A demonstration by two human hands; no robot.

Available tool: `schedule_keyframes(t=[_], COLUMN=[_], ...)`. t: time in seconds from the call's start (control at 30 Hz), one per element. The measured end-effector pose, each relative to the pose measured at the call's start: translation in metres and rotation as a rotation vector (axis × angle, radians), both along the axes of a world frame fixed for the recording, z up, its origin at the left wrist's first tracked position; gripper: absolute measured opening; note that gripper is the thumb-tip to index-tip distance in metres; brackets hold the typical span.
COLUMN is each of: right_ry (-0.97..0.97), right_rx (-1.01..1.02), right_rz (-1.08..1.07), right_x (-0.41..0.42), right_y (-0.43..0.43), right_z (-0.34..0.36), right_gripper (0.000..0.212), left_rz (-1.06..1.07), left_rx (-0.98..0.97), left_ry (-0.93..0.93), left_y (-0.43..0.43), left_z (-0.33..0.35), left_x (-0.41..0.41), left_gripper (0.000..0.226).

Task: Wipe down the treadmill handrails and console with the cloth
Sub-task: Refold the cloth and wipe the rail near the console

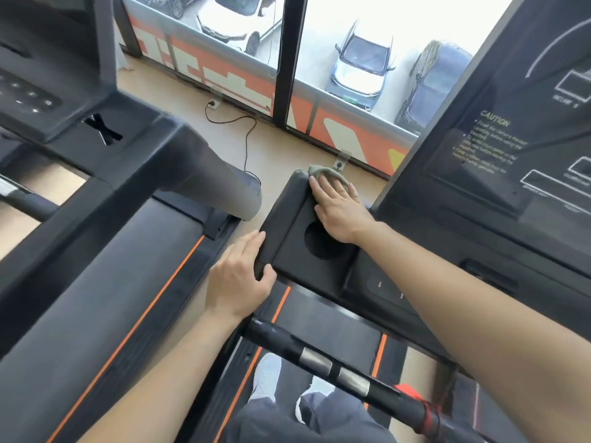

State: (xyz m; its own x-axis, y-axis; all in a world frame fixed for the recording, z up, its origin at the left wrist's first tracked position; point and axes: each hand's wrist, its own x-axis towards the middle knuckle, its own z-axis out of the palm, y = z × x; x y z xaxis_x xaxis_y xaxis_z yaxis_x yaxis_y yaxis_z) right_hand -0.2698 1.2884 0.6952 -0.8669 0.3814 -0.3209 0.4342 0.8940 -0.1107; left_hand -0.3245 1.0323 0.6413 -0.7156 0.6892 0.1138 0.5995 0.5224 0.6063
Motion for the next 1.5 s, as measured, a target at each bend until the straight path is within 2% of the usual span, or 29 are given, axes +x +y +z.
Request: schedule_keyframes(t=[0.2,0.3,0.4,0.5,0.57,0.67,0.77,0.87,1.0,1.1,1.17,1.23,1.33,1.43,1.5], right_ry=[0.117,0.166,0.289,0.527,0.592,0.534,0.336,0.227,0.194,0.218,0.319,0.434,0.465,0.474,0.455], right_rx=[-0.093,-0.153,-0.196,-0.212,-0.199,-0.074,-0.001,0.028,0.064,0.108,0.138,0.161,0.122,0.093,-0.022], right_rz=[0.196,0.289,0.279,0.238,0.175,0.145,0.12,0.089,0.068,0.082,0.096,0.086,0.079,0.064,0.017], right_x=[0.041,0.065,0.082,0.097,0.103,0.101,0.088,0.063,0.027,0.011,0.007,0.01,0.016,0.014,0.009], right_y=[-0.052,-0.08,-0.096,-0.104,-0.105,-0.105,-0.101,-0.089,-0.054,-0.033,-0.033,-0.036,-0.044,-0.044,-0.043], right_z=[-0.009,-0.014,-0.017,-0.02,-0.026,-0.032,-0.032,-0.029,-0.015,-0.005,0.0,-0.001,-0.007,-0.011,-0.006], right_gripper=[0.063,0.064,0.062,0.045,0.038,0.038,0.055,0.064,0.055,0.051,0.046,0.04,0.028,0.017,0.013], left_rz=[0.0,0.008,-0.001,-0.18,-0.342,-0.422,-0.349,-0.264,-0.195,-0.179,-0.154,-0.123,-0.058,-0.005,-0.007], left_rx=[0.02,0.121,0.274,0.341,0.252,0.079,-0.003,-0.069,-0.112,-0.163,-0.174,-0.158,-0.15,-0.121,-0.113], left_ry=[0.039,0.119,0.222,0.27,0.264,0.358,0.429,0.346,0.077,-0.152,-0.251,-0.272,-0.208,-0.12,-0.133], left_y=[0.0,-0.001,-0.006,-0.004,0.007,0.026,0.037,0.047,0.074,0.097,0.102,0.098,0.076,0.052,0.04], left_z=[0.002,0.002,0.004,0.012,0.012,0.004,0.002,0.002,0.013,0.024,0.025,0.023,0.018,0.017,0.019], left_x=[0.0,0.0,0.004,0.009,0.006,-0.008,-0.026,-0.042,-0.061,-0.079,-0.087,-0.089,-0.085,-0.076,-0.072], left_gripper=[0.06,0.052,0.035,0.028,0.03,0.033,0.039,0.047,0.052,0.049,0.047,0.039,0.026,0.04,0.054])
